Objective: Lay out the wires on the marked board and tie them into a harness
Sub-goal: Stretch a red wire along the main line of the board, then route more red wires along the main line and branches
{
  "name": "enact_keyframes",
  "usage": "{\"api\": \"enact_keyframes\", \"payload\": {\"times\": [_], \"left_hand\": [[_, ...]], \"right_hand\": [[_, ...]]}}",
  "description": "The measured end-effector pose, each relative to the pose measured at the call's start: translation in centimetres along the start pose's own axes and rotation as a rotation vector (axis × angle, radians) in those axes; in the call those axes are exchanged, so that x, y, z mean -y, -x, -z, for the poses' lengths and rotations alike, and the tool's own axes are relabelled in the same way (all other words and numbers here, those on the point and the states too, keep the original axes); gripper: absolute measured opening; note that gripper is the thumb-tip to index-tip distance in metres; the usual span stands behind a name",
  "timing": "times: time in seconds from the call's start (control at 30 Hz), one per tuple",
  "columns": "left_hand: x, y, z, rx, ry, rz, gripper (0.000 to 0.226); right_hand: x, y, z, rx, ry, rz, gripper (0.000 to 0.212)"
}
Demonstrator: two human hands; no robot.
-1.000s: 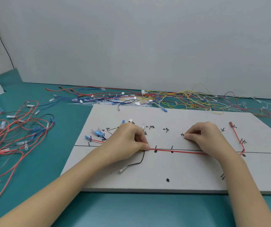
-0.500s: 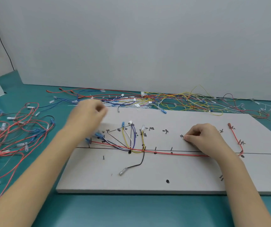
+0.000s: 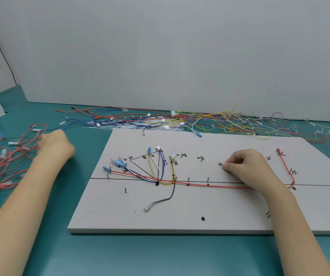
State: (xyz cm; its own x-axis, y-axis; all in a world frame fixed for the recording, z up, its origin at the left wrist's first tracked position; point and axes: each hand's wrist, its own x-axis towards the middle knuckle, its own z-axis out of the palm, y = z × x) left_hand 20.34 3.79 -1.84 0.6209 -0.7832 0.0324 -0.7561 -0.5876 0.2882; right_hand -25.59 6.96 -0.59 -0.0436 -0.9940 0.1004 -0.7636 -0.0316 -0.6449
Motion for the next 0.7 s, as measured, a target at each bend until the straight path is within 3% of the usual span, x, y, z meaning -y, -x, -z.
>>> {"api": "enact_keyframes", "payload": {"times": [0.23, 0.37, 0.47, 0.53, 0.7], "left_hand": [[-0.6, 1.4, 0.9, -0.200, 0.167, -0.108, 0.033], [-3.3, 3.3, 1.9, -0.360, 0.439, -0.440, 0.033], [-7.0, 7.4, 2.7, -0.499, 0.601, -0.772, 0.030], [-8.9, 10.4, 2.5, -0.517, 0.650, -0.953, 0.029], [-10.7, 14.7, 1.2, -0.456, 0.726, -1.168, 0.025]], "right_hand": [[0.1, 0.1, -0.2, 0.009, -0.052, -0.058, 0.013], [1.2, 0.2, -0.4, -0.142, -0.081, -0.030, 0.013], [4.2, 0.9, -0.9, -0.313, -0.360, 0.084, 0.010], [6.8, 1.7, -2.0, -0.221, -0.582, 0.147, 0.018], [12.0, 3.4, -6.4, 0.389, -0.726, 0.224, 0.036]]}}
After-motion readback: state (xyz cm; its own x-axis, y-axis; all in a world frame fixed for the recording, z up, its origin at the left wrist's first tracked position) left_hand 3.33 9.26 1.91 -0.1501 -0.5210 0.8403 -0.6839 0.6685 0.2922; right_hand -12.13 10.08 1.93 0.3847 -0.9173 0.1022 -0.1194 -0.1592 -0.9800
